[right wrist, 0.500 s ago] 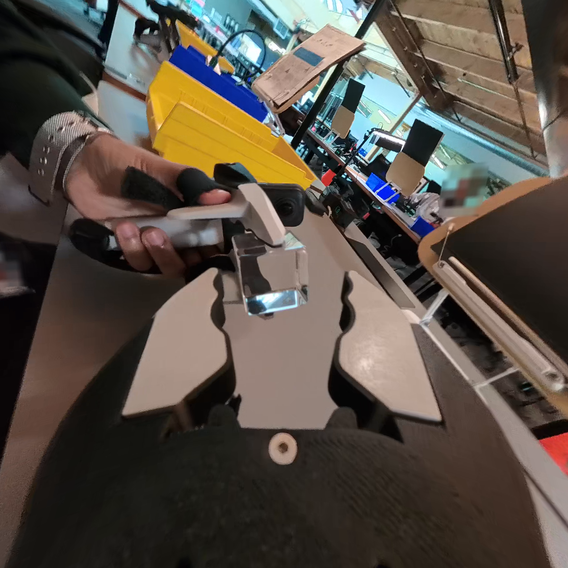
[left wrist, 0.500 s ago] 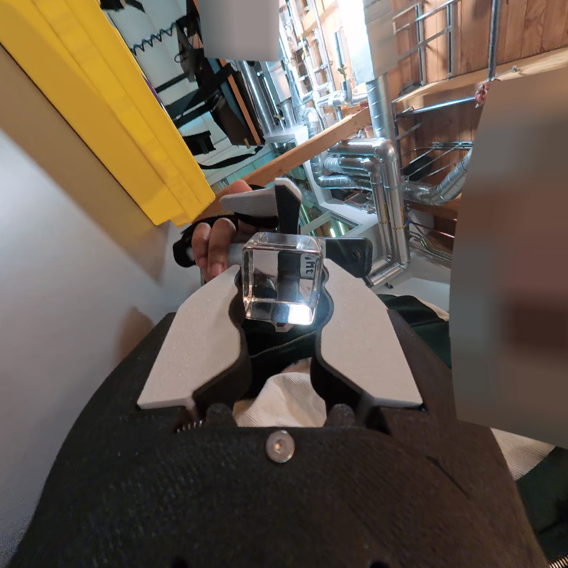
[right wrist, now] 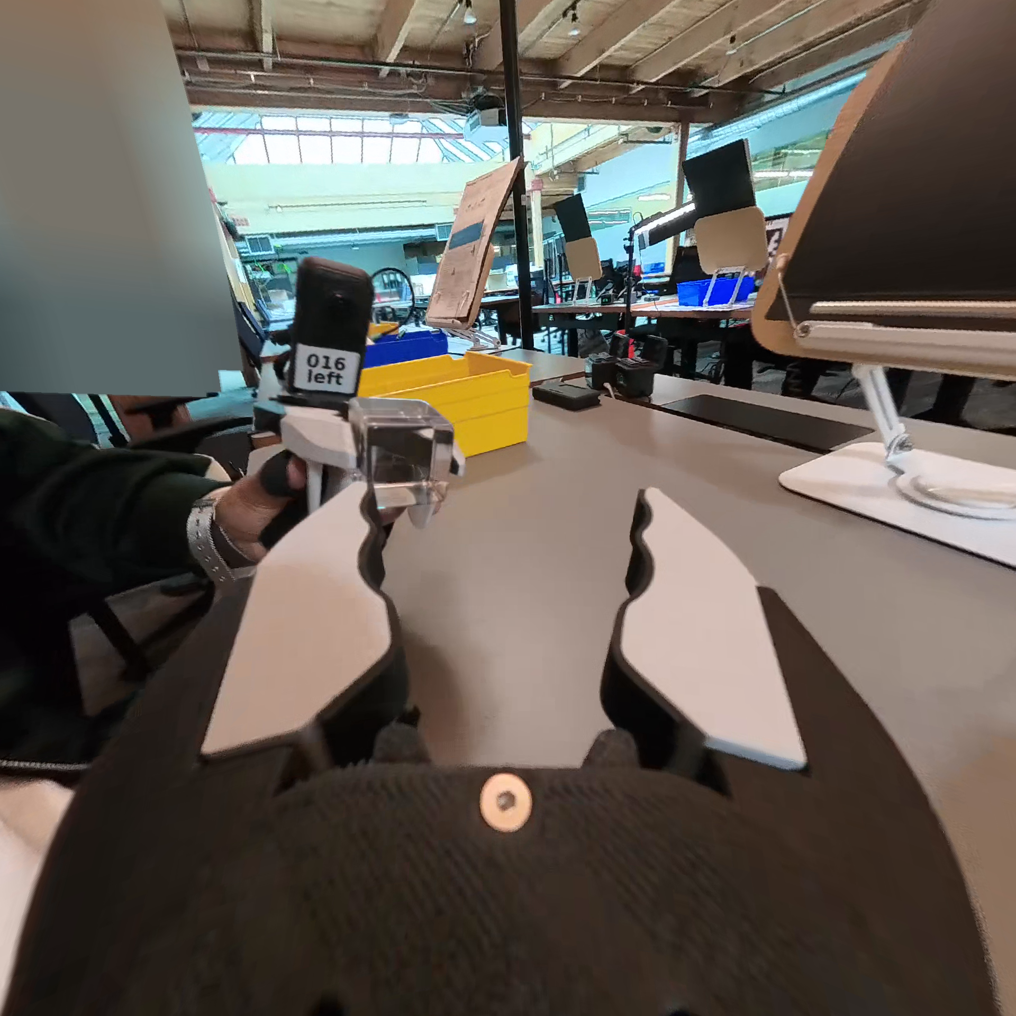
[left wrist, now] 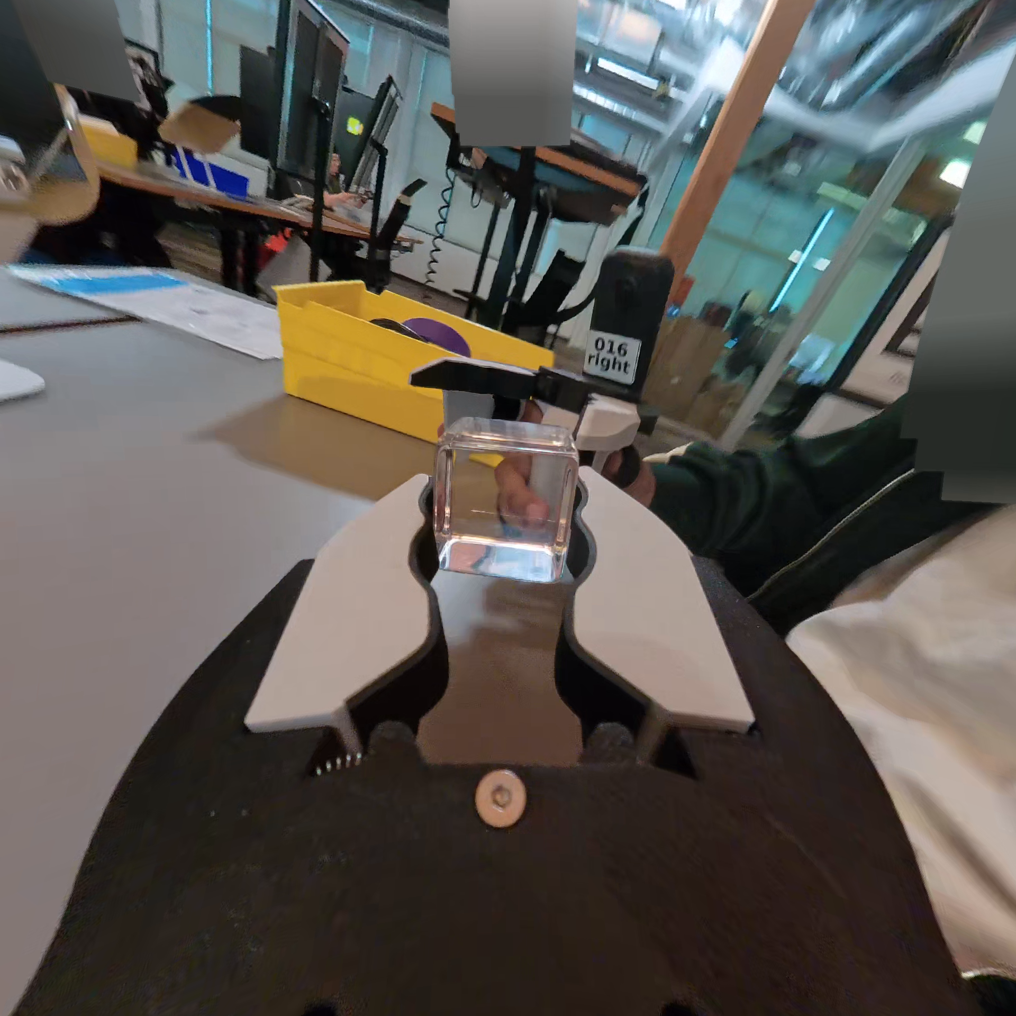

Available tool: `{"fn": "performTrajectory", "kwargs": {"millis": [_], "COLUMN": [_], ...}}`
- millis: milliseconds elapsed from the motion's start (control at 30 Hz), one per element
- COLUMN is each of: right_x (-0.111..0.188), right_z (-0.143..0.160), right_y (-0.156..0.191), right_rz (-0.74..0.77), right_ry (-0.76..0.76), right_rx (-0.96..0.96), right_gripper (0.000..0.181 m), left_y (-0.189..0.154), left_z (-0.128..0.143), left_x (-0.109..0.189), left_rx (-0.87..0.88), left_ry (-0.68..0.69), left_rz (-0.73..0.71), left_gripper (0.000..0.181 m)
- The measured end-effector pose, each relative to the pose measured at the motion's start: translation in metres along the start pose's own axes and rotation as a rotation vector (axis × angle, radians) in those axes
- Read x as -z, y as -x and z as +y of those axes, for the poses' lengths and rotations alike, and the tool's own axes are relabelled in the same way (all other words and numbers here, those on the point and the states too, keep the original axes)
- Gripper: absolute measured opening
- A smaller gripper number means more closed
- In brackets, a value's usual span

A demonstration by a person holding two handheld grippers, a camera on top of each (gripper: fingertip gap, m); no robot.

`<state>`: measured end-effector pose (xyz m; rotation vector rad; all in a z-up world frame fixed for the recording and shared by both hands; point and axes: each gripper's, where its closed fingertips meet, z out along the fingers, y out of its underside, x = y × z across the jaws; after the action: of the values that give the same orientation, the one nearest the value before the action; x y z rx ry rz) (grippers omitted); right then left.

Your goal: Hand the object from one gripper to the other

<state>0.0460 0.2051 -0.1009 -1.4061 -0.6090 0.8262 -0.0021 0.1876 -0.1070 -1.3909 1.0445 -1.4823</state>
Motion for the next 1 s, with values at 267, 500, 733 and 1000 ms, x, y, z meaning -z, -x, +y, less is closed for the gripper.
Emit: {"fn": "performTrajectory", "kwargs": {"millis": [267, 500, 733, 1000], "right_x": [-0.002, -0.007, -0.017, -0.028], "right_z": [0.003, 0.025, 0.058, 0.079], "right_y": [0.008, 0.006, 0.011, 0.033], "right_rz": [-0.063, -0.05, -0.024, -0.055], "right_ry": [0.018, 0.144, 0.28, 0.382], "right_rx": [-0.074, -0.181, -0.434, -0.447], "right_gripper": [0.075, 0.07, 0.068, 0.066], "left_y": [-0.003, 0.035, 0.056, 0.04], "left_z": [0.01, 0.04, 0.049, 0.066], "left_x": [-0.005, 0.004, 0.023, 0.012], "left_rx": [-0.143, -0.403, -1.033, -1.131], "left_ry": [0.085, 0.42, 0.878, 1.006], "left_rz": [-0.047, -0.314, -0.671, -0.675], "left_gripper": [0.046, 0.046, 0.048, 0.049]}}
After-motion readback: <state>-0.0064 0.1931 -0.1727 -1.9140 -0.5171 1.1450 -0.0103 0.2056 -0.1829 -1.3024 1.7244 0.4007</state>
